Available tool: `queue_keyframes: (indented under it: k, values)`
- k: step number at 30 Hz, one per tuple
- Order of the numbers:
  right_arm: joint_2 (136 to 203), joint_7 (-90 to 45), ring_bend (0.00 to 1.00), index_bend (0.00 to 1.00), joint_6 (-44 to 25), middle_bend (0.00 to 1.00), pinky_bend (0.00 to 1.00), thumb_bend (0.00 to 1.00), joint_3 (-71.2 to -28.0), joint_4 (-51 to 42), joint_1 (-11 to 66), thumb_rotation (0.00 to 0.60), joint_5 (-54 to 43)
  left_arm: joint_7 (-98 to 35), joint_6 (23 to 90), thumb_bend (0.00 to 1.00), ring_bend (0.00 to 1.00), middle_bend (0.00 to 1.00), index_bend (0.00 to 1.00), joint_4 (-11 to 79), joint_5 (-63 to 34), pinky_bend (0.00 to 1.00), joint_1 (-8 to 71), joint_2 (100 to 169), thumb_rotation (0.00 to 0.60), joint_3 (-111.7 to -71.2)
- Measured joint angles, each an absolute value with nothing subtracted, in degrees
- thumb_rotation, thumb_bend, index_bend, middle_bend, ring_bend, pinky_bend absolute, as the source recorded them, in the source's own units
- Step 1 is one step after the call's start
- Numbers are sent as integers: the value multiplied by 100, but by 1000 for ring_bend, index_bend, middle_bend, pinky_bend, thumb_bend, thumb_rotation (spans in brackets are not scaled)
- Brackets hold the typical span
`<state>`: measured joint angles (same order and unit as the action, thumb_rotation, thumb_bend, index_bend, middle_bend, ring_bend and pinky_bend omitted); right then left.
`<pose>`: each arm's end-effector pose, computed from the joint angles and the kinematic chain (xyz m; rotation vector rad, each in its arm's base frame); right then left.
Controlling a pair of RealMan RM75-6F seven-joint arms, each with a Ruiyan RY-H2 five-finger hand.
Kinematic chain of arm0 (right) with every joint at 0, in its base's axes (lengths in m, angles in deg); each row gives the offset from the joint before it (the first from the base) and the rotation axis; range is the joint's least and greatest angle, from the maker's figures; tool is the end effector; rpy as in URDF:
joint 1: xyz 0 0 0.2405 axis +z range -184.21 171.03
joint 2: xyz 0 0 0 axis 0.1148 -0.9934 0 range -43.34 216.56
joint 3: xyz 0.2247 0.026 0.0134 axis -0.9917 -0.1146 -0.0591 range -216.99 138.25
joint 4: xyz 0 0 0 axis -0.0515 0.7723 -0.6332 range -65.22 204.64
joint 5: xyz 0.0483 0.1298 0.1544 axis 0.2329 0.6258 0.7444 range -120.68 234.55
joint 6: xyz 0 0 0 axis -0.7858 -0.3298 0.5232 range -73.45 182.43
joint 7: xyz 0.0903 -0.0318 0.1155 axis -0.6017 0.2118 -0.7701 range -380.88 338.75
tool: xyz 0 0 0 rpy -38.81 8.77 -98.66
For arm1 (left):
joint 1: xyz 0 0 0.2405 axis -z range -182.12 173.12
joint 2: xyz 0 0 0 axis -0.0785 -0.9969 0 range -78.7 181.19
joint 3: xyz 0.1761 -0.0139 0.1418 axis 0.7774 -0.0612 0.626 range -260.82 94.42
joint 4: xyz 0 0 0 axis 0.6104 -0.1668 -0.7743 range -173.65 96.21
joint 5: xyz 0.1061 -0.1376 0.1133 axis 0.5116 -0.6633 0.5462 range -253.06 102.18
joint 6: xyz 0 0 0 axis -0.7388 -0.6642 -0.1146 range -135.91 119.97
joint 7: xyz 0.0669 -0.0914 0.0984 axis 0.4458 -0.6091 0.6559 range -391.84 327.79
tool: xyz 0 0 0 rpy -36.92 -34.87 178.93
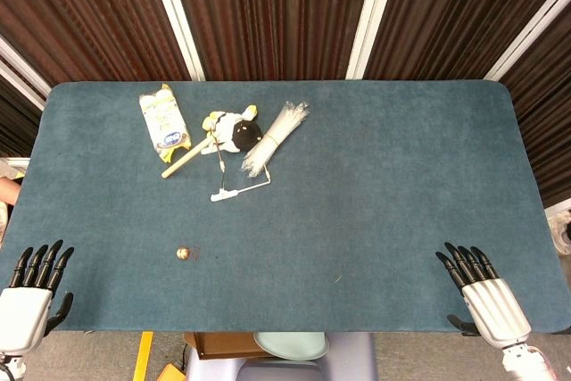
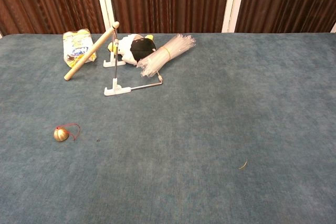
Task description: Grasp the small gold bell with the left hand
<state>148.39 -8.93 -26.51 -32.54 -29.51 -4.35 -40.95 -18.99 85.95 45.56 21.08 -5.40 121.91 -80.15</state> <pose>-0.2582 -0.1292 0.1088 1.7163 -0.9010 0.7442 -0.2865 0.1335 0.1224 -1.5270 -0.6604 -0.7792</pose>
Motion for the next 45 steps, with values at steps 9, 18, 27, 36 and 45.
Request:
queue_keyframes:
  k: [9,18,27,36,45]
  values:
    - [14852,-885,0,0,-2643,0,0,180,-3211,-2959,-444,600,-4186,-1994,8432,419,410,416,123,4493,2516,608,-282,12492,600,-7984]
    - [14919,-793,0,0,-2525,0,0,180,-3207,-2949,-397,600,-4191,-3399,7476,454,999,1000,506,4296,2206,1000,425,13380,600,-8295]
    - [14863,-917,0,0,-2552,0,0,180,-3177,-2948,-391,600,-4255,-2983,7194,455,1000,1000,526,3023,1884,1000,918,14558,600,-8664]
    - [14849,-949,0,0,-2542,0,0,180,-3188,-2944,-381,600,-4232,-2883,6932,453,1000,1000,497,2151,1610,1000,1258,15225,600,-8761]
    - [14850,-951,0,0,-2524,0,0,180,-3202,-2944,-369,600,-4206,-2860,6889,453,1000,1000,494,1948,1574,1000,1356,15386,600,-8634]
